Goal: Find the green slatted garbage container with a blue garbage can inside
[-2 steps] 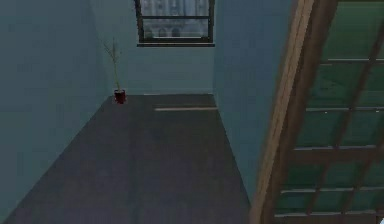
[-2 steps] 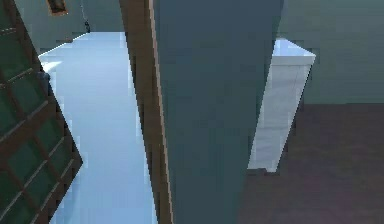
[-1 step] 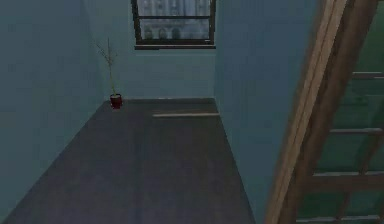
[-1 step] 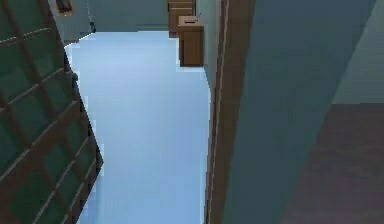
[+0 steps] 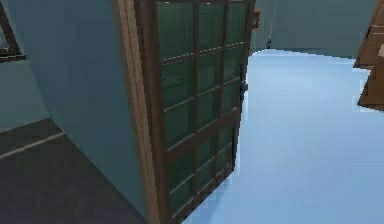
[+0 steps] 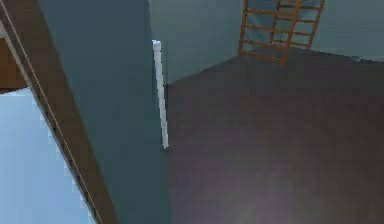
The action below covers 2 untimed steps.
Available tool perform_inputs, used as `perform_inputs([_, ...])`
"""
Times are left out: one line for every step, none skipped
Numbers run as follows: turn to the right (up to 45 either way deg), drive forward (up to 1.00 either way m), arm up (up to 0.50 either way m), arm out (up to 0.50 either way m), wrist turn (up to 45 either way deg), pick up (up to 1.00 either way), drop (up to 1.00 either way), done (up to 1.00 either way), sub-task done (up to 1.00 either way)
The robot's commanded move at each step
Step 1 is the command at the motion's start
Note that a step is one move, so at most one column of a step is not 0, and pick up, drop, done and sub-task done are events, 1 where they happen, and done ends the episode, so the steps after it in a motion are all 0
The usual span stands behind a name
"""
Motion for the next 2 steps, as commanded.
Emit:
perform_inputs([27.0, 0.00, 0.00, 0.00, 0.0, 0.00, 0.00, 0.00, 0.00])
perform_inputs([0.0, 0.70, 0.00, 0.00, 0.0, 0.00, 0.00, 0.00, 0.00])
